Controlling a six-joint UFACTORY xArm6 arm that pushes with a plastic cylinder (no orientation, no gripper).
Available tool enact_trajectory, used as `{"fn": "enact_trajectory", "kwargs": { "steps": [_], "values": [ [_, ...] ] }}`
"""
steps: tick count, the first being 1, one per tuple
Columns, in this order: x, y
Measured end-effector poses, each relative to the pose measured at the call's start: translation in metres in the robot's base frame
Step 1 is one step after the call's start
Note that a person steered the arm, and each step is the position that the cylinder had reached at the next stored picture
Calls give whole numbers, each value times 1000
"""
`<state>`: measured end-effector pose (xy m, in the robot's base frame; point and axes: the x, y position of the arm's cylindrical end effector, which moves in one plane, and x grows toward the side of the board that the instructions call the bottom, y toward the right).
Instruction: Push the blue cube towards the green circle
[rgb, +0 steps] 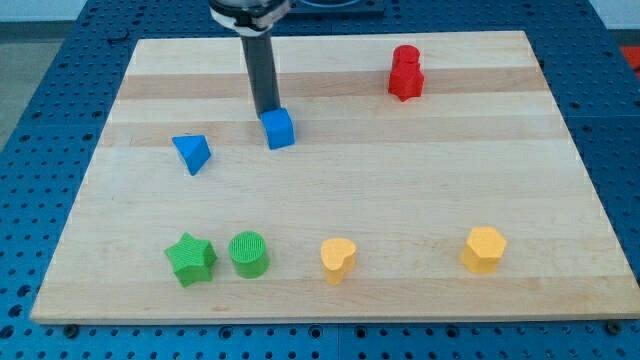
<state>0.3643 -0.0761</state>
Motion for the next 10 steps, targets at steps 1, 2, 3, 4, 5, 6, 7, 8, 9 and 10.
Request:
{"fn": "enact_trajectory", "kwargs": {
  "steps": [1, 2, 3, 4, 5, 6, 7, 8, 9, 10],
  "values": [
    [30, 25],
    [59, 42],
    [84, 49],
    [102, 50],
    [115, 50],
    [122, 50],
    [122, 49],
    [124, 47],
    [136, 47],
    [152, 47]
  ]
}}
